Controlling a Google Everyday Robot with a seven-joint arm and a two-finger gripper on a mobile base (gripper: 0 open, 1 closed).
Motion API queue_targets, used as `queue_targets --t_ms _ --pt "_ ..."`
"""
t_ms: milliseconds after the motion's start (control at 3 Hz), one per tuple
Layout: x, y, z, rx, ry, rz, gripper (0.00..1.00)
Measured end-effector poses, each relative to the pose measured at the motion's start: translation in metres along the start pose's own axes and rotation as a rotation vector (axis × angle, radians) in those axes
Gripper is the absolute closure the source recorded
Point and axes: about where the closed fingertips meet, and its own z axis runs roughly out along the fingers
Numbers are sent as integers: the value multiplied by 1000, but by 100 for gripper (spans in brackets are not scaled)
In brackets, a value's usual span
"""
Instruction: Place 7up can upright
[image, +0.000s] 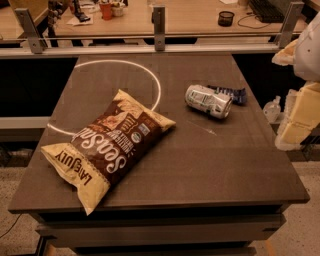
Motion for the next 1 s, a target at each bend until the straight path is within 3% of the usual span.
queue_targets --t_ms 333,667,1000 --pt "0 0 0 0 0 0 0" --pt "-6 -10 -1 16 -18 74 0" --pt "-27 -35 4 40 -53 193 0"
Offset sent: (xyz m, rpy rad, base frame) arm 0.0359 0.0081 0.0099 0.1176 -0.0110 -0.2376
